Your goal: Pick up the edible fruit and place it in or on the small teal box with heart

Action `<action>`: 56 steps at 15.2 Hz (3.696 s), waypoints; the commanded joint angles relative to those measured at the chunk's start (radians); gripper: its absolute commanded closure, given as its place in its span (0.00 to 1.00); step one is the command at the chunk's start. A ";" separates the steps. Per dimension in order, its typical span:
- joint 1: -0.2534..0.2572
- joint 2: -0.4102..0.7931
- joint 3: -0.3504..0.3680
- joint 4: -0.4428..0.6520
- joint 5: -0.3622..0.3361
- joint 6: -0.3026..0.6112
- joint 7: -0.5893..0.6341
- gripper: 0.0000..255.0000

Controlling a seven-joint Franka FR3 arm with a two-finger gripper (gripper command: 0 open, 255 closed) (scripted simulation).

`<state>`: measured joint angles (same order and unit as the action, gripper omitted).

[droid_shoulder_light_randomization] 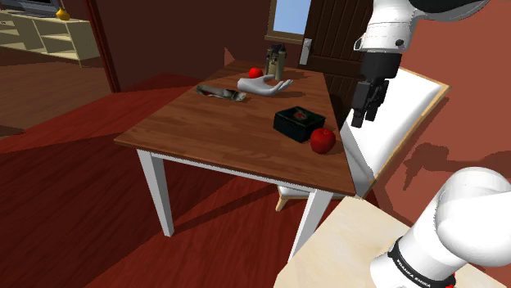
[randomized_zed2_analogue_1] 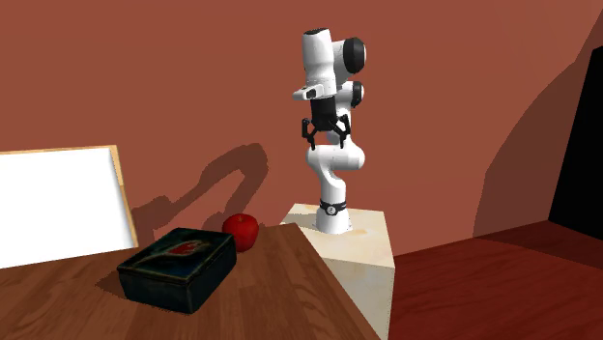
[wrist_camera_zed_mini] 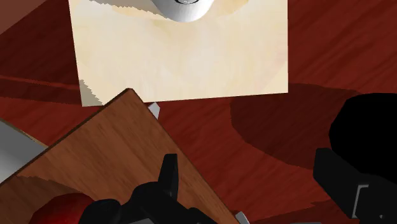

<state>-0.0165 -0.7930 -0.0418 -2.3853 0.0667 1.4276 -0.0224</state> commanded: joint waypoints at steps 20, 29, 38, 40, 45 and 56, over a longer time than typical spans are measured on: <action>-0.203 0.475 -0.115 0.062 -0.103 0.539 0.198 0.00; -0.254 0.642 -0.164 0.110 -0.110 0.698 0.252 0.00; -0.254 0.671 -0.167 0.075 -0.105 0.761 0.248 0.00; -0.254 0.671 -0.167 0.075 -0.105 0.761 0.248 0.00; -0.254 0.670 -0.167 0.075 -0.105 0.761 0.248 1.00; -0.254 0.640 -0.164 0.114 -0.110 0.692 0.252 1.00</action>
<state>-0.2710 -0.1480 -0.2070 -2.2804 -0.0428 2.1338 0.2287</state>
